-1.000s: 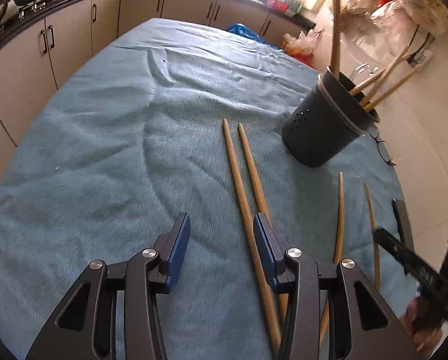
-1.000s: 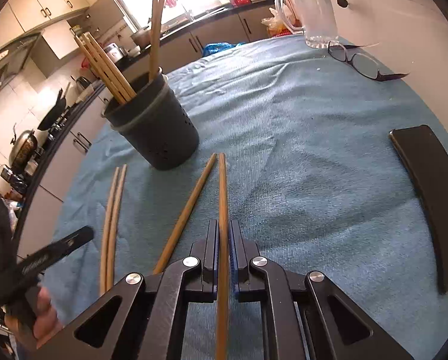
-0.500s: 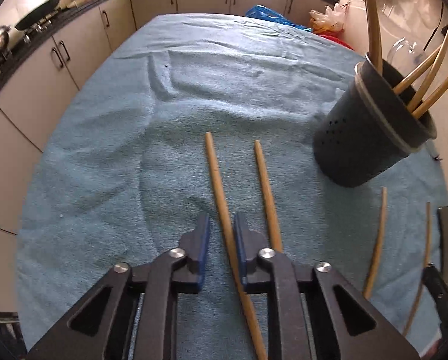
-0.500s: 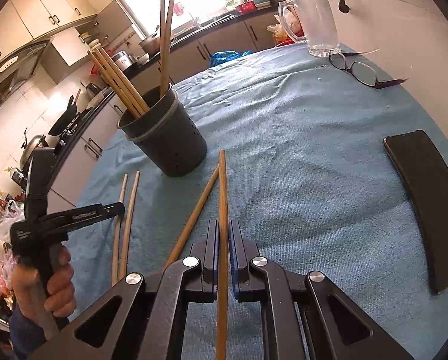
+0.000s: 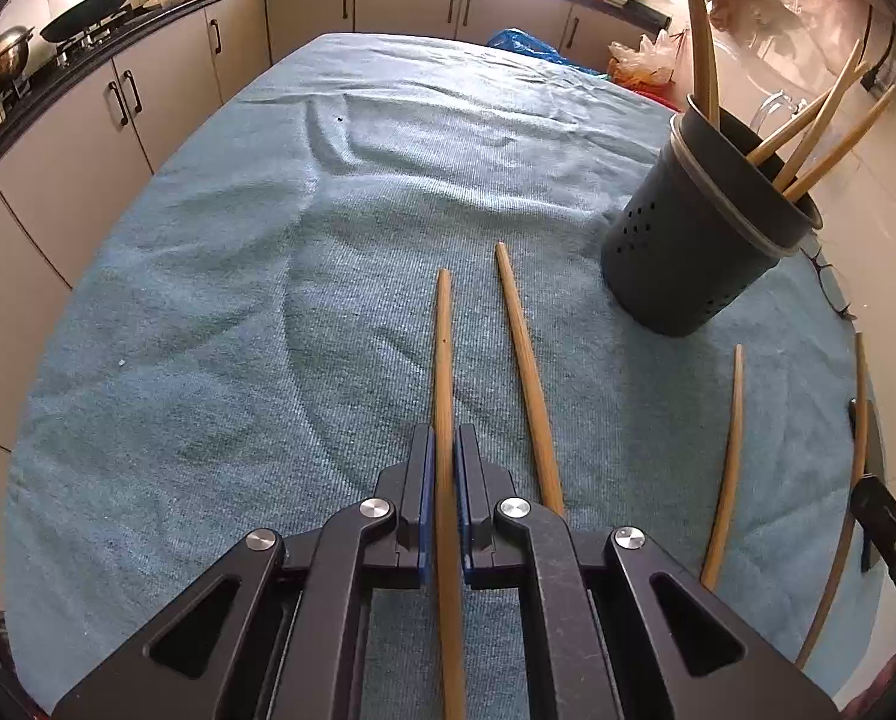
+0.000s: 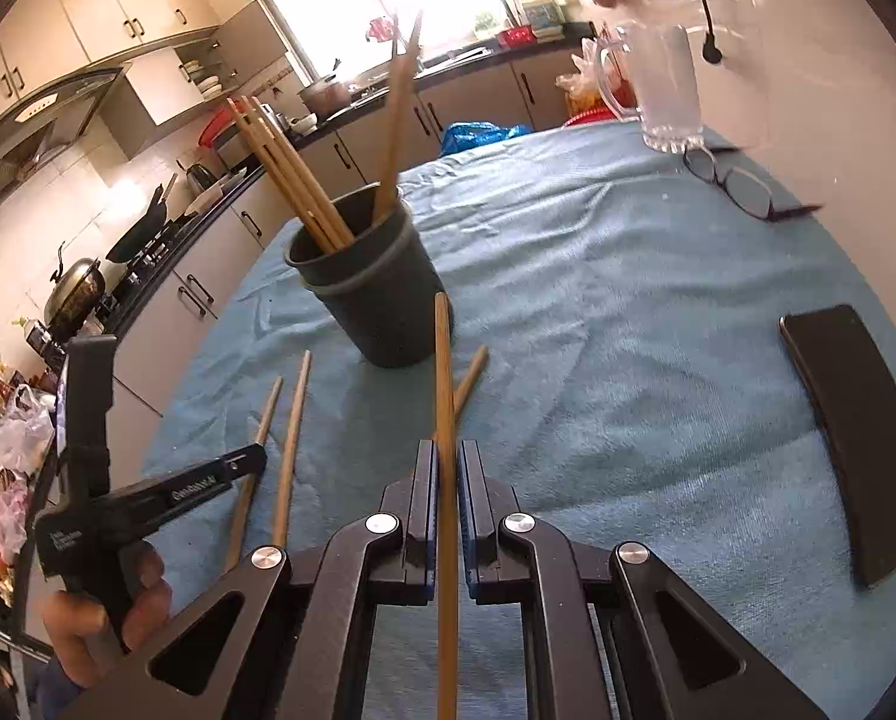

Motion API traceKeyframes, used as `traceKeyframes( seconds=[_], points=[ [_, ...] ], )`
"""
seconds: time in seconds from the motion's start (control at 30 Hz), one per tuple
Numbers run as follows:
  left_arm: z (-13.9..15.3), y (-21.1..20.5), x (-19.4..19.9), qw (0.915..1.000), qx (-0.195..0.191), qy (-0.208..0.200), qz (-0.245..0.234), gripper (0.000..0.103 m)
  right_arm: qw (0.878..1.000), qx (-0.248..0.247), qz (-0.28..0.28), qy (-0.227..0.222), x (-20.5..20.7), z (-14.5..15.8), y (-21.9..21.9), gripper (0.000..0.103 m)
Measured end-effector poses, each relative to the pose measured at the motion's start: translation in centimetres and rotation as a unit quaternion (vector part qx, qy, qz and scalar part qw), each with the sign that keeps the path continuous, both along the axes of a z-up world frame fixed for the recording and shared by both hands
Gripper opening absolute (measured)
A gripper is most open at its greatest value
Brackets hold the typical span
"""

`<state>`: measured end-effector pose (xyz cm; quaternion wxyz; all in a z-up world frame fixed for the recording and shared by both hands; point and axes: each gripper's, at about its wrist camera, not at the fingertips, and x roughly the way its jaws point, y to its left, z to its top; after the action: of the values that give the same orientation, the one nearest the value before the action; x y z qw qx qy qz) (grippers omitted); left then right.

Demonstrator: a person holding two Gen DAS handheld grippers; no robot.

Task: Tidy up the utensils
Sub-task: 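Lift both held chopsticks upright and carry them toward the black cup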

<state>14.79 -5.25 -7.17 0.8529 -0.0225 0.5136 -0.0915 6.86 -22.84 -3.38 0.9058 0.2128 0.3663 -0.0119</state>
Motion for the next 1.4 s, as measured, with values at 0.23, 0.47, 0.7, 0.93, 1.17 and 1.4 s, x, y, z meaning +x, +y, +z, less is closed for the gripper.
traceKeyframes(
  seconds=[0.23,0.47,0.7,0.93,1.17,1.4],
  points=[
    [0.0,0.6,0.1,0.9998,-0.021,-0.001,-0.003,0.006,1.0,-0.019,-0.013,-0.003,0.0,1.4,1.0,0.007],
    [-0.1,0.1,0.3,0.9995,-0.029,0.001,-0.009,0.006,0.999,-0.035,-0.016,-0.006,0.3,2.7,1.7,0.007],
    [0.6,0.0,0.1,0.9992,-0.036,-0.01,-0.015,0.006,0.999,-0.036,-0.014,-0.016,-0.2,3.2,1.9,0.007],
    [2.3,0.1,-0.9,0.9982,-0.044,-0.033,-0.022,0.006,0.999,-0.027,-0.013,-0.03,-0.7,3.7,1.3,0.007],
    [4.8,1.2,-1.5,0.9966,-0.061,-0.052,-0.02,0.006,0.998,-0.019,-0.019,-0.053,-1.7,4.9,0.3,0.007],
    [7.1,2.5,-2.1,0.9943,-0.081,-0.067,-0.014,0.006,0.996,-0.016,-0.021,-0.081,-2.6,6.3,-0.3,0.007]
  ],
)
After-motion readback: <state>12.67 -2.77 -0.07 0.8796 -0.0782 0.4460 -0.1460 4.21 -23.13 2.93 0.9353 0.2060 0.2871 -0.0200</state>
